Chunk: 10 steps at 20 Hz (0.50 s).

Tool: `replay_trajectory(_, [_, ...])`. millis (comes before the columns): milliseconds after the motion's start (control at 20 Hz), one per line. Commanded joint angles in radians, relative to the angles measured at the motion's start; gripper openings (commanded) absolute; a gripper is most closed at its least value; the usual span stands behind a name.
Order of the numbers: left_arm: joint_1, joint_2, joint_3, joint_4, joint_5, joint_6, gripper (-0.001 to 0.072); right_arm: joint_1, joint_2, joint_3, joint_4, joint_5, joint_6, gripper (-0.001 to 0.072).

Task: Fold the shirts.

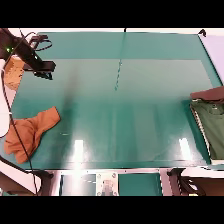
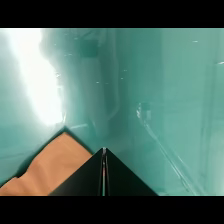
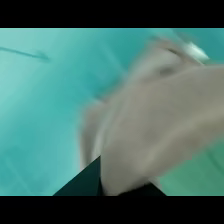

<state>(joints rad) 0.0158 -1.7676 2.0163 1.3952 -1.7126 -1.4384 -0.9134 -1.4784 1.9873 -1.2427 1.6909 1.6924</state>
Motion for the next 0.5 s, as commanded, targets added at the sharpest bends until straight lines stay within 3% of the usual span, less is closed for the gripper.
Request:
replay_trajectory(0, [0.0, 0.0, 0.0, -0.048, 0.002, -0.001, 0.0024, -0.039, 0.051, -0.068, -0.276, 0.152, 0.051, 0.0014])
replay_trajectory(200, [0.0, 0.0, 0.0, -0.069, 0.001, -0.001, 0.0024, -0.043, 0.141, -0.261, -0.451, 0.15, 0.067, 0.0014])
replay_trajectory(450, [0.0, 0.0, 0.0, -0.069, 0.003, -0.001, 0.0024, -0.105, 0.151, -0.546, -0.498, 0.127, 0.135, 0.0015])
